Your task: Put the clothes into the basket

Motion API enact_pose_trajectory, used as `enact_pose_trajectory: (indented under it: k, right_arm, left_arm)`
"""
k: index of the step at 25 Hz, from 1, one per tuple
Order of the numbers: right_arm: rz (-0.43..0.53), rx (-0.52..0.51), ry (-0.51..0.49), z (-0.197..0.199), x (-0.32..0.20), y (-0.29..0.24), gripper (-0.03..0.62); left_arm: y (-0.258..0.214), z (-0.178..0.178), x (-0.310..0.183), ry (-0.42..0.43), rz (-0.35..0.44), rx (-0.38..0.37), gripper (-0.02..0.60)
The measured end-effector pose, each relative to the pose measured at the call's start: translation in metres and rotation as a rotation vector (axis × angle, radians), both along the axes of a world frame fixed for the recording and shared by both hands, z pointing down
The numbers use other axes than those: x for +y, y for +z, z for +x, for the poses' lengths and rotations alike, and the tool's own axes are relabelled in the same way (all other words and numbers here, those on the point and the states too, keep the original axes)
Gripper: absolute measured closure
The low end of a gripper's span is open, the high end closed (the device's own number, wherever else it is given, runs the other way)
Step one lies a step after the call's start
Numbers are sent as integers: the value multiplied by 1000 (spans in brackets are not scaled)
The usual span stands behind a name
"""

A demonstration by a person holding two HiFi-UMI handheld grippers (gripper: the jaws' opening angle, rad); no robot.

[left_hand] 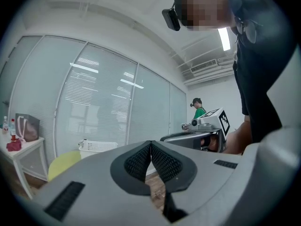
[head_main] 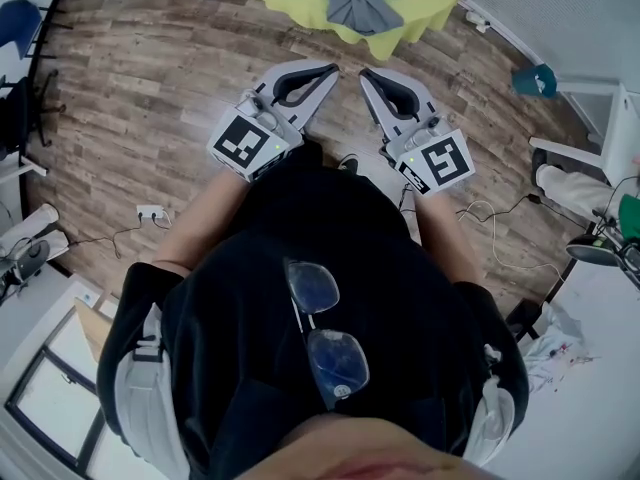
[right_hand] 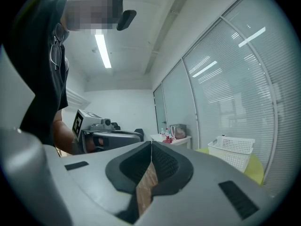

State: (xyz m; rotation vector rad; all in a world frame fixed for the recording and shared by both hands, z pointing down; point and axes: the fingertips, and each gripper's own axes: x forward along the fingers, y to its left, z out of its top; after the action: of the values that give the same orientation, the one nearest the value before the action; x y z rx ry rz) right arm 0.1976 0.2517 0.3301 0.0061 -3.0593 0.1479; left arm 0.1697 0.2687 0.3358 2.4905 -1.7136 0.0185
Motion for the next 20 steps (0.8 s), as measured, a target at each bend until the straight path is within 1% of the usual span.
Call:
enact_pose_trajectory:
  k: [5, 12, 16, 20]
  right_arm:
    - [-1, 11, 22, -34, -8, 1, 569]
    - [-8, 14, 58, -76, -13, 4, 569]
    - [-7, 13, 74, -92, -10, 4, 569]
    - [-9, 12, 86, -101, -10, 4, 569]
  left_arm:
    - [-2, -34, -10, 10, 18, 24, 571]
    - [5, -73, -14, 71, 3, 3, 571]
    - [5, -89, -11, 85, 2, -2, 571]
    - [5, -103, -12, 82, 3, -1, 571]
